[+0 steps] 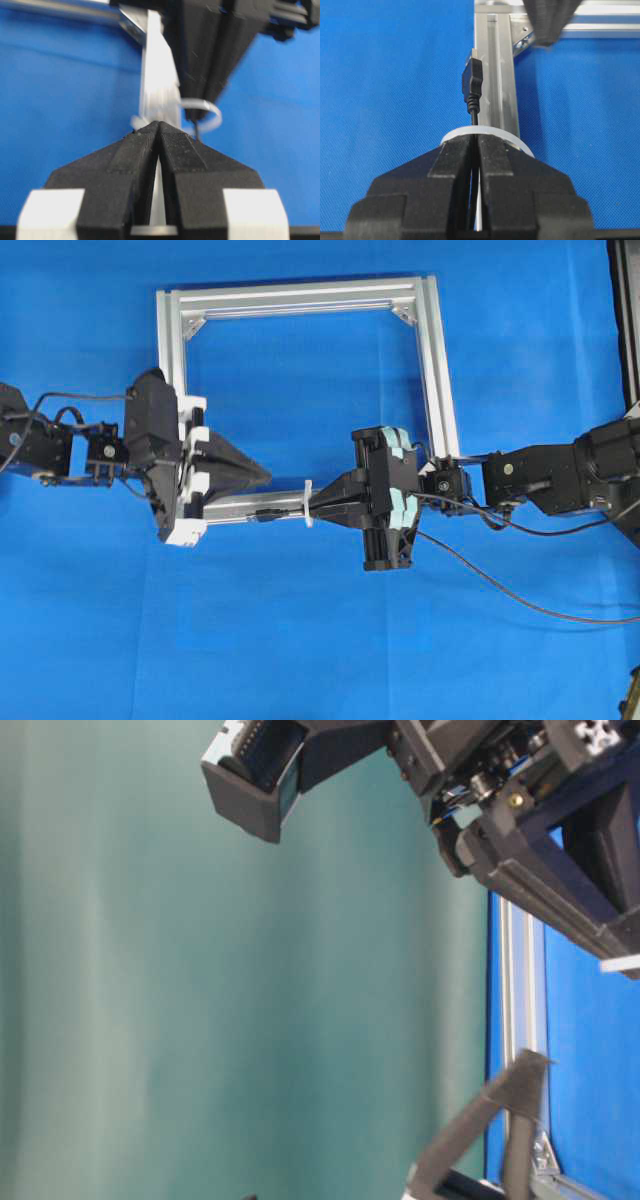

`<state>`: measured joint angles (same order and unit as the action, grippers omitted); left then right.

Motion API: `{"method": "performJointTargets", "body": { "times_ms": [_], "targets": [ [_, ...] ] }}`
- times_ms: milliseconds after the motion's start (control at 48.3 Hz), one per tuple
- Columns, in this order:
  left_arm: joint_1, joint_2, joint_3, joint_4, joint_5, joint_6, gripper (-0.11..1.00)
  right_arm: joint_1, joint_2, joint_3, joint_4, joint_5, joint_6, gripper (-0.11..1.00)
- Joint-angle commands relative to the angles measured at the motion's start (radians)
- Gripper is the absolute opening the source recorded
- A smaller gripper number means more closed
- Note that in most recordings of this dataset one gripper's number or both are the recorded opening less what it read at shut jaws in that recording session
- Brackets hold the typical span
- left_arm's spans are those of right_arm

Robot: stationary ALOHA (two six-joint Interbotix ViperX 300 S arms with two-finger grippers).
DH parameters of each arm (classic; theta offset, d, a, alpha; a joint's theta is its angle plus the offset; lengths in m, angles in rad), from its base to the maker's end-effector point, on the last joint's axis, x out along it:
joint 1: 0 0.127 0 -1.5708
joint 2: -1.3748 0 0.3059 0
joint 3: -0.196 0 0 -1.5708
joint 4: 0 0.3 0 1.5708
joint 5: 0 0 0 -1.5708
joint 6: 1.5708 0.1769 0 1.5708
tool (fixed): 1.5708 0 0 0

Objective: Insert the wire through the string loop located in the center.
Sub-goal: 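Move the left gripper toward the plug emerging left of the loop, then open the left gripper around the plug and close it on the cable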

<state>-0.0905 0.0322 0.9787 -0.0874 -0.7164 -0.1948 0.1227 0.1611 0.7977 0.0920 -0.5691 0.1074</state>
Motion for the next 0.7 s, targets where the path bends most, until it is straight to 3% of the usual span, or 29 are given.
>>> {"method": "performJointTargets", "body": {
  "times_ms": [0,621,684],
  "targets": [
    [-0.025,-0.023,-0.014,0.003,0.018,-0.003,0.00,0.000,-0.014,-0.011,-0.002,-0.005,0.000,-0.03],
    [-0.054,-0.021,-0.029,0.003,0.032,-0.005,0.00,0.000,-0.014,-0.011,-0.002,-0.005,-0.002,-0.03],
    [-0.054,-0.020,-0.031,0.003,0.032,-0.005,0.05,0.000,-0.014,-0.011,-0.003,-0.005,-0.002,-0.03]
  ]
}}
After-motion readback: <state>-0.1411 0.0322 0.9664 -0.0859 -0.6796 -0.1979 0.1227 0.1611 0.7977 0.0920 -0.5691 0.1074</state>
